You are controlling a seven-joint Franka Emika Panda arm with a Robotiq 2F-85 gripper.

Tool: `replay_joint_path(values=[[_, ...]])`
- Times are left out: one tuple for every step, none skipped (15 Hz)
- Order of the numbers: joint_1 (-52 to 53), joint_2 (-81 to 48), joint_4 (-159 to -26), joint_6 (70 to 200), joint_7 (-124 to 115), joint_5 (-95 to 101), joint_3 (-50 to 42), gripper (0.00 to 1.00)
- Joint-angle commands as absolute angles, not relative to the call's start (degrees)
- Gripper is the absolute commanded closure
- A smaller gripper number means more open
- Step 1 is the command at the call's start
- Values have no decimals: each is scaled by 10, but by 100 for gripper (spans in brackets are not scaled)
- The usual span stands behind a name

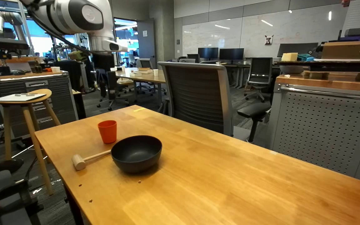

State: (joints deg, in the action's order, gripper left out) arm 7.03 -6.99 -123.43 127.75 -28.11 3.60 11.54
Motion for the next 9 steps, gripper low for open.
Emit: replay_joint_path(values=[[98,-147,-1213,1344,-353,84,83,0],[103,-164,-1210,1354,-366,91,72,0],[109,-179,-1207,1361,-375,95,62,0],[114,-192,-1204,1362,-379,92,55,0],[117,-203,-1201,1364,-382,92,46,0],[119,-213,-1199,1360,-381,79,43,0],[120,-224,-1195,1354,-381,69,41,0],[120,-232,-1194,1349,-381,53,43,0],[120,-238,-1194,1349,-380,41,45,0]])
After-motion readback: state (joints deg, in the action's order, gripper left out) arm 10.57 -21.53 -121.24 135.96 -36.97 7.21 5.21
